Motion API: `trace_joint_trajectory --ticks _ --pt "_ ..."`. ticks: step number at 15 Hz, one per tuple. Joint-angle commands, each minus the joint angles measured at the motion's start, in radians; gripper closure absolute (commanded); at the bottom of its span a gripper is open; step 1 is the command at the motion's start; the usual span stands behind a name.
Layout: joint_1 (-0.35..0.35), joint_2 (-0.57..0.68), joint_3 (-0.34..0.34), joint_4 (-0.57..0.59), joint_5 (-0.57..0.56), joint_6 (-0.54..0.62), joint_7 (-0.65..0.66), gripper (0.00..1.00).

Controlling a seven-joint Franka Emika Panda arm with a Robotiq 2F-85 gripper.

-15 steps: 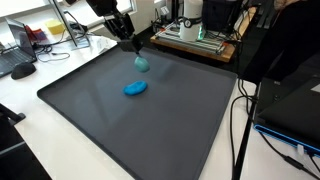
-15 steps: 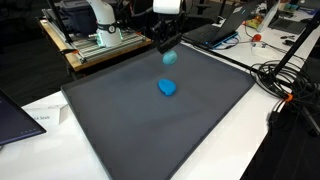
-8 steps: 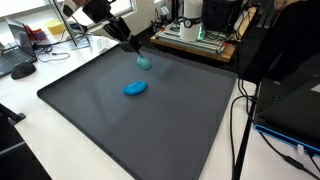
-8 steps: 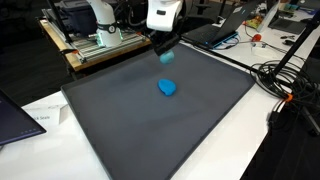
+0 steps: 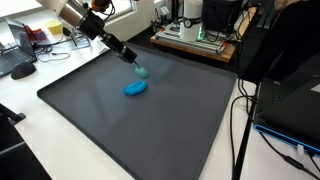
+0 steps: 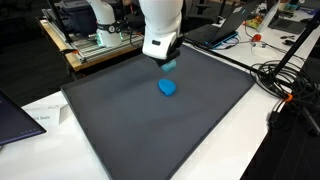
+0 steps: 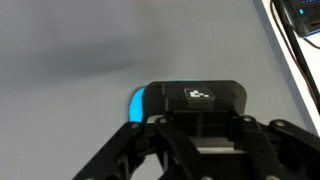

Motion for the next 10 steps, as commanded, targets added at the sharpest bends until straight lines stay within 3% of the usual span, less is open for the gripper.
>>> trace_joint_trajectory --ticks 1,10 --pt "-0.018 0.082 0.002 0.115 0.043 -0.064 0.056 0.78" --pt "-0.033 0.210 0.002 0.260 0.040 -0.126 0.149 0.78"
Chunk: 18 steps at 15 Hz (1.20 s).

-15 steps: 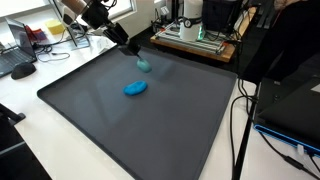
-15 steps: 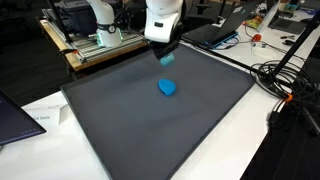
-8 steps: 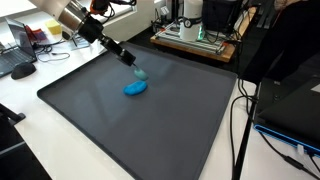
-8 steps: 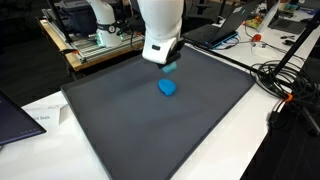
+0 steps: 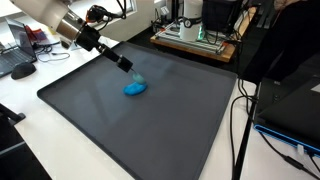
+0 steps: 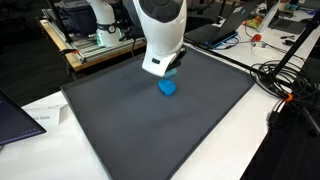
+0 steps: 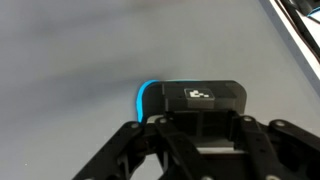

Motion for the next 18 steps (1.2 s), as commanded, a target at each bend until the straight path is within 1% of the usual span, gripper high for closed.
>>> trace_joint_trajectory --ticks 1,9,18 --pt "-0.016 0.066 0.002 0.098 0.028 -0.056 0.048 0.78" --pt "-0.012 0.140 -0.005 0.176 0.007 -0.040 0.127 0.78" --pt "0.006 0.176 -0.031 0.202 -0.038 -0.033 0.199 0.78"
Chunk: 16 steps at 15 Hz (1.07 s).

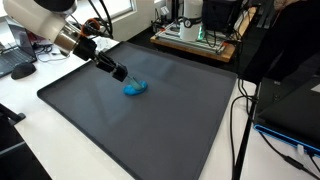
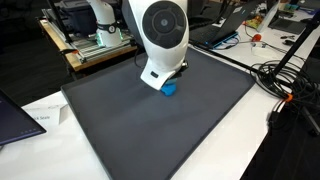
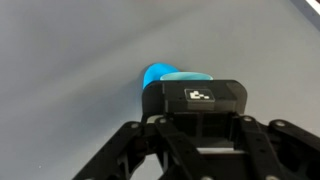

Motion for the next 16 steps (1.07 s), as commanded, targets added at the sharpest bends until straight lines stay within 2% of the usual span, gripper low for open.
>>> trace_joint_trajectory --ticks 1,16 --pt "0.015 0.045 -0.029 0.045 -0.039 -0.007 0.033 0.78" --pt "0.059 0.057 -0.094 0.054 -0.098 0.049 0.178 0.78"
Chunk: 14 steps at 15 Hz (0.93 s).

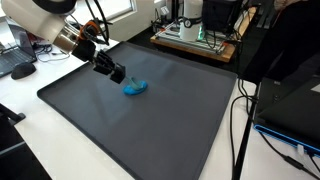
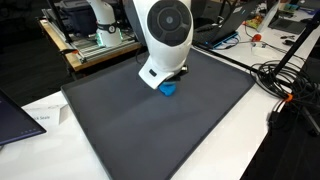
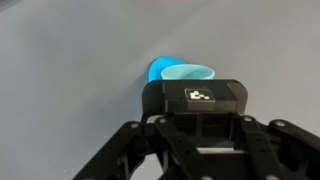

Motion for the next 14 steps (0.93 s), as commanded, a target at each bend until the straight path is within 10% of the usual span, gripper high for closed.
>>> trace_joint_trajectory --ticks 1,13,14 --pt "0.029 0.047 -0.055 0.033 -0.096 0.048 0.029 0.78" --pt "0.032 0.075 -0.082 0.060 -0.112 0.086 0.081 0.78" --pt "0.014 0.010 -0.027 0.018 -0.022 0.015 0.085 0.53"
